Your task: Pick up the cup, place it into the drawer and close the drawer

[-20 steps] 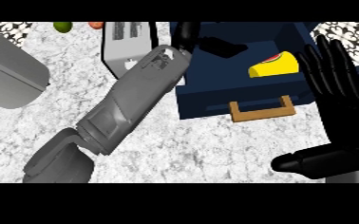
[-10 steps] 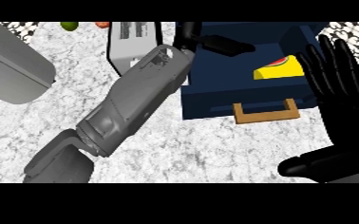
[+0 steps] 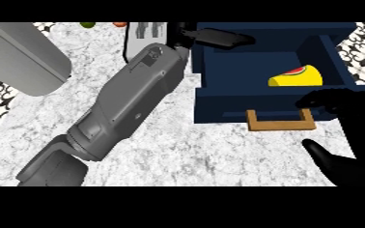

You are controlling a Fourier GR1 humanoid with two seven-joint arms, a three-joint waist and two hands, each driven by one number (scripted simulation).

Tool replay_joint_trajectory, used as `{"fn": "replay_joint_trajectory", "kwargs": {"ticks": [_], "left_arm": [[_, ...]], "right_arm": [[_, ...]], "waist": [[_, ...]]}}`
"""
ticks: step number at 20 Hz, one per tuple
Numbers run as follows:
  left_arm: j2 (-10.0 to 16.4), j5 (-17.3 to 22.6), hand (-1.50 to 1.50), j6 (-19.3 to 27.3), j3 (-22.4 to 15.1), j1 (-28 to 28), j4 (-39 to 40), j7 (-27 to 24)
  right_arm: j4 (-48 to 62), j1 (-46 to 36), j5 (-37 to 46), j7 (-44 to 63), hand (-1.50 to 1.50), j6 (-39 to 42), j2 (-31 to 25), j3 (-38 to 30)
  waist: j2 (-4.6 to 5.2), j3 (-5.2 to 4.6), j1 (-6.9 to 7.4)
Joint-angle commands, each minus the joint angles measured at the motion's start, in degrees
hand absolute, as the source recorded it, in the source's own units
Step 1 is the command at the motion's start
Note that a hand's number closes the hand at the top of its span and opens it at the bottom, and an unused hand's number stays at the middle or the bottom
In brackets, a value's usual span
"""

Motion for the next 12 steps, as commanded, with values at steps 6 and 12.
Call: {"fn": "replay_joint_trajectory", "kwargs": {"ticks": [6,12], "left_arm": [[8.02,0.92,-1.50,1.61,2.69,13.26,-15.39,3.31],[16.85,1.45,-1.50,0.21,2.81,26.54,-31.28,7.02]], "right_arm": [[-0.33,5.36,10.56,-4.50,1.50,6.14,-4.27,2.68],[2.14,4.24,17.17,-4.03,1.50,6.49,-6.92,3.27]], "waist": [[-0.53,-0.01,2.30],[-0.53,-0.01,3.05]]}}
